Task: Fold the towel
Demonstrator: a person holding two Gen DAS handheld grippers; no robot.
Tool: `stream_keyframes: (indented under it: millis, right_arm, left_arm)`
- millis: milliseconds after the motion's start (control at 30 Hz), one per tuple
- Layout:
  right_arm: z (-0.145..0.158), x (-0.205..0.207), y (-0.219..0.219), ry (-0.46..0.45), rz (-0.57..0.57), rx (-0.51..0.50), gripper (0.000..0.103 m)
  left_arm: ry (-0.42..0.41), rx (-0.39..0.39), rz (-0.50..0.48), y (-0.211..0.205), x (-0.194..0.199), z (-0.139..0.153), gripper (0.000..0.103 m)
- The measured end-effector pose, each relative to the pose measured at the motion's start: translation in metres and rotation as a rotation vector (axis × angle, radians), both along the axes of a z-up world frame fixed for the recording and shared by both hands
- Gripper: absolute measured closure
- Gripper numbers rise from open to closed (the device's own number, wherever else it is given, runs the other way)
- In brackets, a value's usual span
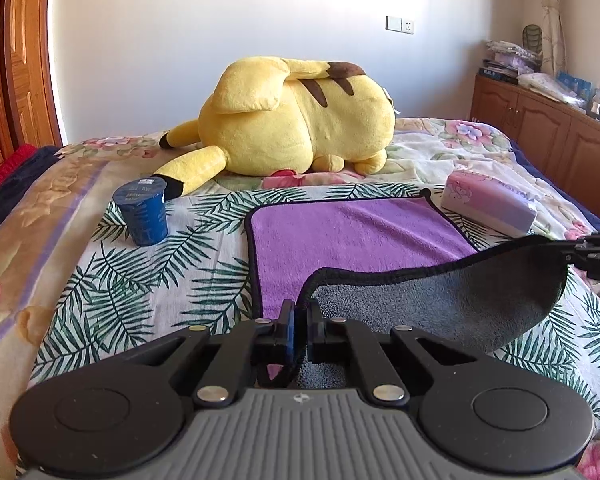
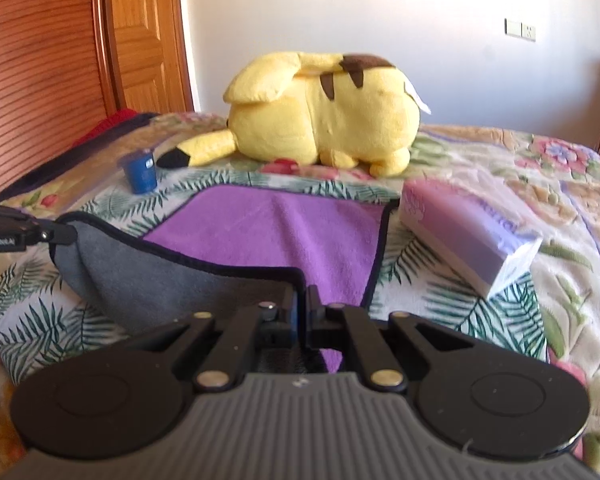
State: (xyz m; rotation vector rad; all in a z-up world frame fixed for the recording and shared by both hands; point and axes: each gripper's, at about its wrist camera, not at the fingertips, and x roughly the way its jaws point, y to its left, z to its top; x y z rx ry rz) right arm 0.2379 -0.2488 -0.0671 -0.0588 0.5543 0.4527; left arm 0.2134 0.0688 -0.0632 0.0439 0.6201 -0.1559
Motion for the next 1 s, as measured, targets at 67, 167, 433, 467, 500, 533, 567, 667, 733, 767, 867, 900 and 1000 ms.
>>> stream_keyframes:
  millis: [67,167,433,467,500,533,567,667,733,767,867,900,1000]
  right_arm:
    - [0.004,0.0,-0.001,-0.014,0.0,0.011,0.099]
    - [0.009,0.002,-0.001,-0.028,-0.004,0.016,0.099]
    - [0.016,0.007,0.004,-0.066,-0.01,-0.019,0.099]
    - [0.017,0.007,0.006,-0.074,-0.005,-0.034,0.099]
    - [0.018,0.008,0.008,-0.081,0.002,-0.048,0.099]
    - [0.019,0.008,0.009,-0.09,0.009,-0.059,0.099]
    - [0.021,0.01,0.01,-0.096,0.014,-0.066,0.099]
    - [0.024,0.014,0.012,-0.106,0.018,-0.083,0.099]
    - [0.026,0.016,0.013,-0.11,0.025,-0.091,0.099]
    - [0.027,0.018,0.013,-0.112,0.031,-0.102,0.099]
    - [0.031,0.023,0.013,-0.114,0.04,-0.127,0.099]
    - [0.033,0.024,0.013,-0.116,0.042,-0.132,0.099]
    - [0.04,0.026,0.012,-0.128,0.05,-0.147,0.099]
  left_arm:
    - [-0.003,0.001,-0.002,0.001,0.002,0.001,0.103]
    - [-0.01,0.001,-0.002,0.001,0.004,0.005,0.103]
    - [-0.035,0.008,-0.027,-0.006,0.014,0.017,0.103]
    - [-0.038,0.008,-0.031,-0.006,0.016,0.019,0.103]
    - [-0.042,0.011,-0.034,-0.007,0.017,0.02,0.103]
    - [-0.045,0.021,-0.032,-0.008,0.018,0.021,0.103]
    - [-0.05,0.032,-0.028,-0.009,0.018,0.023,0.103]
    - [-0.066,0.035,-0.033,-0.01,0.021,0.028,0.103]
    - [-0.075,0.038,-0.036,-0.011,0.023,0.033,0.103]
    - [-0.077,0.038,-0.038,-0.01,0.024,0.036,0.103]
    - [-0.081,0.041,-0.043,-0.012,0.029,0.042,0.103]
    - [-0.084,0.048,-0.044,-0.013,0.031,0.044,0.103]
    - [-0.088,0.052,-0.04,-0.014,0.035,0.049,0.103]
